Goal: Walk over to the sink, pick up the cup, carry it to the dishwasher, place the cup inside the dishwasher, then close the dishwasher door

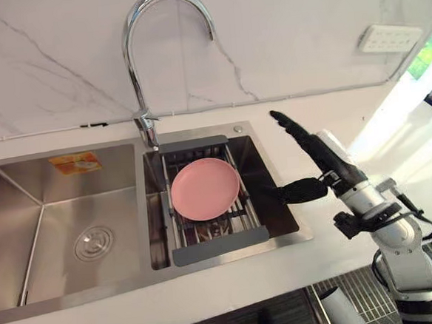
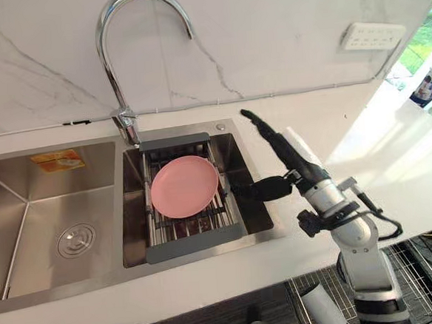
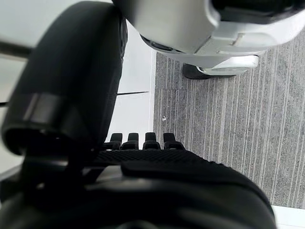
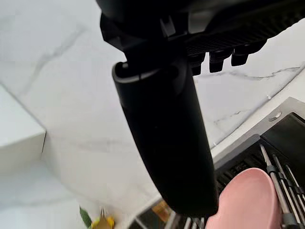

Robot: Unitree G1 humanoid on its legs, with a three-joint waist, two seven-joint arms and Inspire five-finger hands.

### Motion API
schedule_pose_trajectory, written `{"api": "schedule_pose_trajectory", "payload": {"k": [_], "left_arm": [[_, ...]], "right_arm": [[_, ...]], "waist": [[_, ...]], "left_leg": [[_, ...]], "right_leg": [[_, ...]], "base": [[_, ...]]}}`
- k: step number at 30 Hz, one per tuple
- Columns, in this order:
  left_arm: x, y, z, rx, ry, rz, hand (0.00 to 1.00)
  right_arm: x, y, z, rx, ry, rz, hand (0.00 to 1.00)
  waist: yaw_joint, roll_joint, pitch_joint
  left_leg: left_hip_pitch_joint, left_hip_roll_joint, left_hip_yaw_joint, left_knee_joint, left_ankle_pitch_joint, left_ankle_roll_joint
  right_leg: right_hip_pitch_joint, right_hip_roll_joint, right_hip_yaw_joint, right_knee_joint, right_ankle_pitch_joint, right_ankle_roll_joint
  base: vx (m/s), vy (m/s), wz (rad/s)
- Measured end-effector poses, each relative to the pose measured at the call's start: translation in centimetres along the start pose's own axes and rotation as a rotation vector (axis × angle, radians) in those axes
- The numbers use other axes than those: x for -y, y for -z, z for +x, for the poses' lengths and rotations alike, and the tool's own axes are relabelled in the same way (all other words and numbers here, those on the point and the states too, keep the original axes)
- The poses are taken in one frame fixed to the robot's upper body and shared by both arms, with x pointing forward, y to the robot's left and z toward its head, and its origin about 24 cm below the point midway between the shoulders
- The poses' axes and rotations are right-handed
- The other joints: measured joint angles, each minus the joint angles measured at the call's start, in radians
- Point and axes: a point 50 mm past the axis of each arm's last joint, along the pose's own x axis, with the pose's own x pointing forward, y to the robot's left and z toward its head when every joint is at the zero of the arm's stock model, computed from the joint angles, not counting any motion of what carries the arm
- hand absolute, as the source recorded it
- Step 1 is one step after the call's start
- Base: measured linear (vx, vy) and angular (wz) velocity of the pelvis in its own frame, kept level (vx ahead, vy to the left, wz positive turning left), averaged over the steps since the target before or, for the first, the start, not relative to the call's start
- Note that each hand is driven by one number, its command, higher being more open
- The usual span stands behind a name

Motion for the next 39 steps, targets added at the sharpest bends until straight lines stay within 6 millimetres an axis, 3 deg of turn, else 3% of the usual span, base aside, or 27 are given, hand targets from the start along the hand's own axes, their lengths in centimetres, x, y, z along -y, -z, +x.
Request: {"api": "schedule_pose_trajectory", "payload": {"k": [4, 17, 27, 33, 39], "left_arm": [[0.0, 0.0, 0.0, -0.014, 0.006, 0.0, 1.0], [0.0, -0.3, 0.2, -0.04, 0.014, 0.007, 1.0], [0.2, -0.7, 0.3, -0.051, 0.031, 0.012, 1.0], [0.3, -0.9, 0.3, -0.048, 0.038, 0.03, 1.0], [0.3, -0.9, 0.3, -0.047, 0.039, 0.03, 1.0]], "right_arm": [[-0.2, -1.4, 1.6, 0.036, -0.121, -0.149, 1.0], [-2.5, -1.9, 4.1, 0.013, -0.287, -0.474, 1.0], [-3.7, -0.9, 4.9, -0.002, -0.321, -0.487, 1.0], [-5.5, 0.3, 5.1, -0.026, -0.365, -0.485, 1.0], [-6.3, 0.8, 5.3, -0.034, -0.317, -0.463, 1.0]], "waist": [[0.005, -0.001, -0.019], [0.012, -0.007, -0.037], [0.029, -0.007, -0.05], [0.032, -0.007, -0.05], [0.037, -0.005, -0.049]], "left_leg": [[-0.014, 0.008, 0.0, -0.008, 0.011, -0.009], [-0.037, 0.012, 0.001, -0.036, 0.04, -0.015], [-0.049, 0.019, -0.002, -0.043, 0.057, -0.023], [-0.046, 0.02, -0.017, -0.069, 0.079, -0.03], [-0.045, 0.026, -0.021, -0.075, 0.084, -0.034]], "right_leg": [[-0.018, 0.006, -0.001, 0.0, 0.004, -0.006], [-0.053, 0.014, 0.0, -0.001, 0.015, -0.021], [-0.067, 0.018, -0.003, -0.001, 0.023, -0.031], [-0.069, 0.021, -0.021, -0.002, 0.023, -0.031], [-0.069, 0.026, -0.027, -0.002, 0.023, -0.031]], "base": [[-0.05, -0.046, 0.0], [-0.04, -0.038, 0.0], [-0.05, -0.037, 0.01], [-0.04, -0.035, 0.07], [0.0, -0.005, 0.01]]}}
